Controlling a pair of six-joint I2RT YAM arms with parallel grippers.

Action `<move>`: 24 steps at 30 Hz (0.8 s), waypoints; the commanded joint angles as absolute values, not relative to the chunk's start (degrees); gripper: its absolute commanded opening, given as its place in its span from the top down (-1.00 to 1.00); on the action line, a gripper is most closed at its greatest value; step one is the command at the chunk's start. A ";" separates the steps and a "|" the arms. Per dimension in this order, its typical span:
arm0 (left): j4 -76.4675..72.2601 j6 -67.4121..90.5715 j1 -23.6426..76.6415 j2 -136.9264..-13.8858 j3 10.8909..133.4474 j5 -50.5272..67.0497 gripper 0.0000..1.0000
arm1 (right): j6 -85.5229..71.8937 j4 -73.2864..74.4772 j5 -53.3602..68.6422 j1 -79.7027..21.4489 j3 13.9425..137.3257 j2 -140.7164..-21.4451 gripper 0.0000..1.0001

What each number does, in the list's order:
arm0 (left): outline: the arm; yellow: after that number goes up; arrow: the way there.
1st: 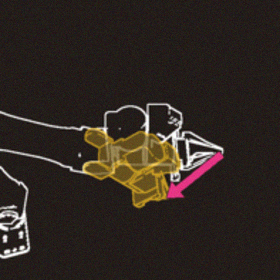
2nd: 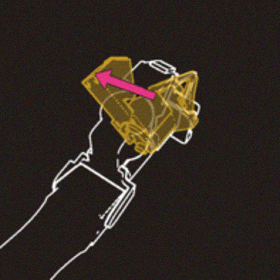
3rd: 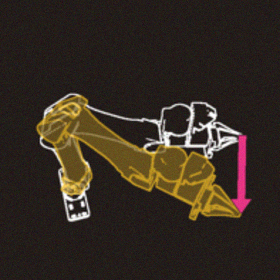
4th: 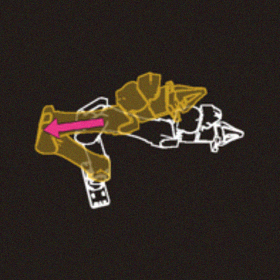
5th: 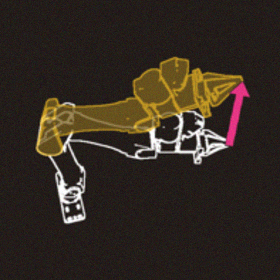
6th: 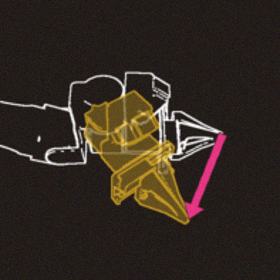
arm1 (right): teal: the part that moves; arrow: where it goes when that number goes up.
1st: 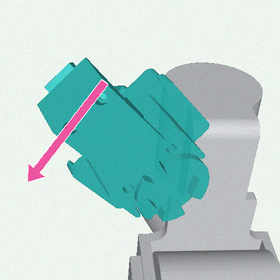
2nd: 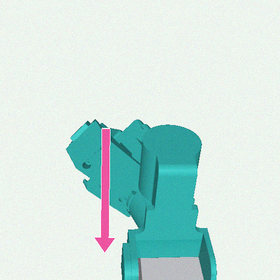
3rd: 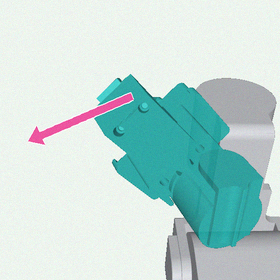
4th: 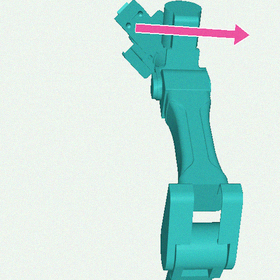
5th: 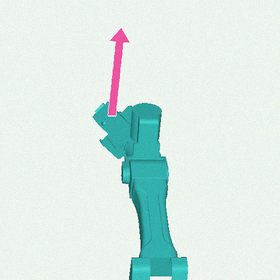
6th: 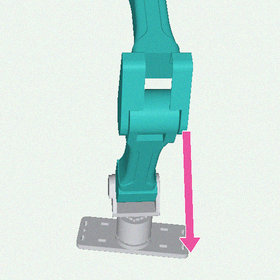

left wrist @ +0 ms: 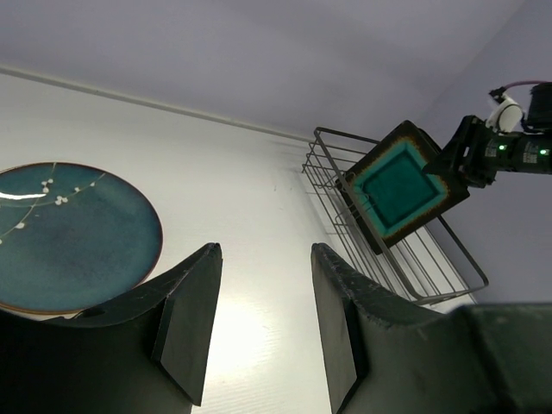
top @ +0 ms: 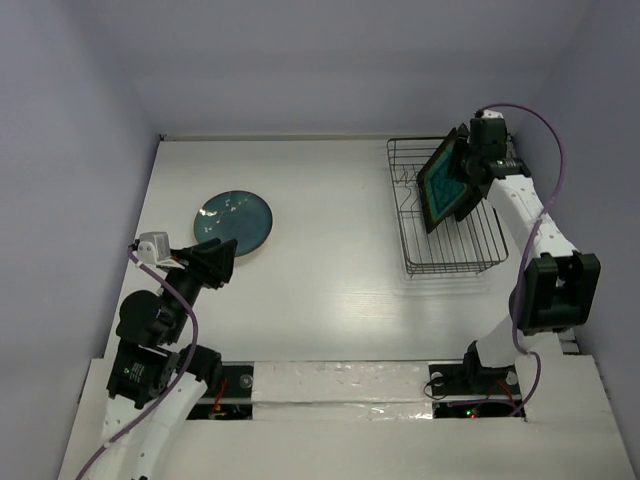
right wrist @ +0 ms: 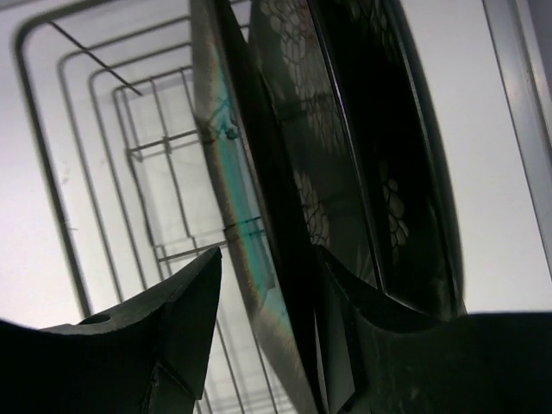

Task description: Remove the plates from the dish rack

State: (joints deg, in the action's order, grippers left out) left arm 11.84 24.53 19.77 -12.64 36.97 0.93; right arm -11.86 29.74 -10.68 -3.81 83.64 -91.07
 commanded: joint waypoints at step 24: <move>9.05 24.26 19.60 -12.92 36.56 1.14 0.14 | -7.04 29.44 -13.89 -5.71 99.05 -81.13 1.00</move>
